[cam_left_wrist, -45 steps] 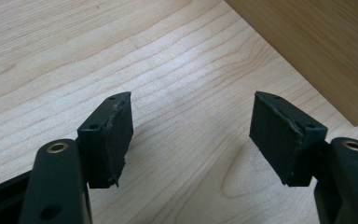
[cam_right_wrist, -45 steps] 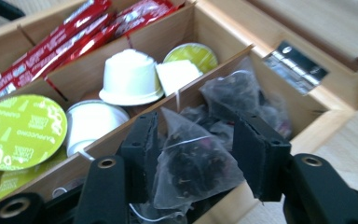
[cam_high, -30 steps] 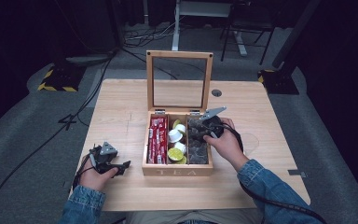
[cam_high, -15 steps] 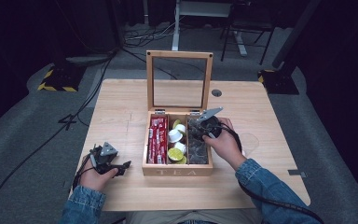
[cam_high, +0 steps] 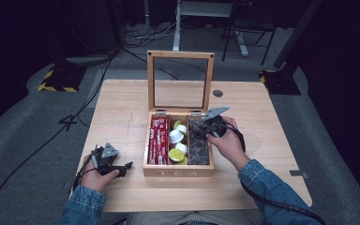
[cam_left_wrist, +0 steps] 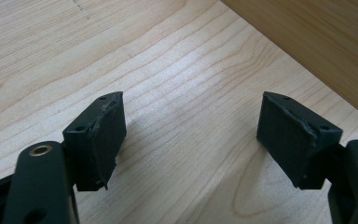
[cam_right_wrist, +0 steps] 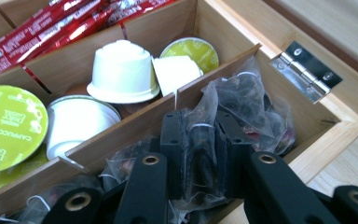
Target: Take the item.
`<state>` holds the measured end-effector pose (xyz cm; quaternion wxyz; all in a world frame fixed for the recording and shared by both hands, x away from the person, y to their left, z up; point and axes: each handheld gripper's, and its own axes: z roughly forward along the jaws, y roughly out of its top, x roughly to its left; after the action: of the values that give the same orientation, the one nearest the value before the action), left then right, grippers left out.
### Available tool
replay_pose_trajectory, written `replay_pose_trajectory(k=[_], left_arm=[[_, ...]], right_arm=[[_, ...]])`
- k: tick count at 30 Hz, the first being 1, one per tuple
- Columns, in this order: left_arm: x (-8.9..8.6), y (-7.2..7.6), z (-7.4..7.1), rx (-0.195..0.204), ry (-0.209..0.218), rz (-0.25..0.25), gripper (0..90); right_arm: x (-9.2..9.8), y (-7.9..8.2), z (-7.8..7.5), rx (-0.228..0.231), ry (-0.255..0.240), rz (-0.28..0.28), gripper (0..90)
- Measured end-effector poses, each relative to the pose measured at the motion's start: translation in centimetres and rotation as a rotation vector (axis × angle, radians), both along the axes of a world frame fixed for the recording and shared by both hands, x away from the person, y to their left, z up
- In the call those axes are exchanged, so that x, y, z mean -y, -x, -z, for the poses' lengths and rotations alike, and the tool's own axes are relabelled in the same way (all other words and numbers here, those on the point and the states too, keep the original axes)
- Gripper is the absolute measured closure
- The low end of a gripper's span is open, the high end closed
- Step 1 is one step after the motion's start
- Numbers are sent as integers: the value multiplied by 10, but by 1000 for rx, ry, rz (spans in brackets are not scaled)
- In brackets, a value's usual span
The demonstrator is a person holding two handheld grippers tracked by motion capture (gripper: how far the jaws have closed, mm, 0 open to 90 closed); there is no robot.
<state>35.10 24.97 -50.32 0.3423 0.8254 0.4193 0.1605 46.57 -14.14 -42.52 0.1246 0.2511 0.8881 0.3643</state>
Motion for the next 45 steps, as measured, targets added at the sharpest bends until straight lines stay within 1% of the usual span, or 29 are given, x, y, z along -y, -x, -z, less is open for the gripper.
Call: replay_pose_trajectory(k=[6,10,12,14,17,23,25,27,33,37,39,43,45], left_arm=[[0,0,0,0,1,3,239],[-1,-1,0,3,2,8,239],[-1,-1,0,2,4,11,239],[-2,-2,0,2,-1,22,239],[-3,-4,0,4,-1,19,239],[-3,-6,0,-1,1,14,235],[-4,-6,0,-3,3,19,227],[-3,-6,0,1,-5,30,206],[-4,-7,0,-4,-6,34,193],[-4,-8,0,-8,-6,33,183],[-4,-9,0,-3,-11,34,178],[-3,-10,1,-7,-3,30,173],[-4,-10,1,-5,-6,32,172]], right_arm=[[3,1,-5,10,-33,1,759],[6,4,-11,16,-54,-1,759],[7,6,-16,28,-68,-3,758],[9,8,-22,34,-93,-11,757],[13,12,-32,49,-119,-20,757],[21,20,-45,74,-142,-19,756],[26,22,-50,80,-150,-16,756],[30,23,-55,84,-159,-13,756],[48,29,-67,99,-166,10,756],[59,33,-69,102,-163,30,756],[66,35,-70,107,-161,43,755],[80,39,-73,110,-162,69,755],[86,40,-74,113,-162,82,755]])
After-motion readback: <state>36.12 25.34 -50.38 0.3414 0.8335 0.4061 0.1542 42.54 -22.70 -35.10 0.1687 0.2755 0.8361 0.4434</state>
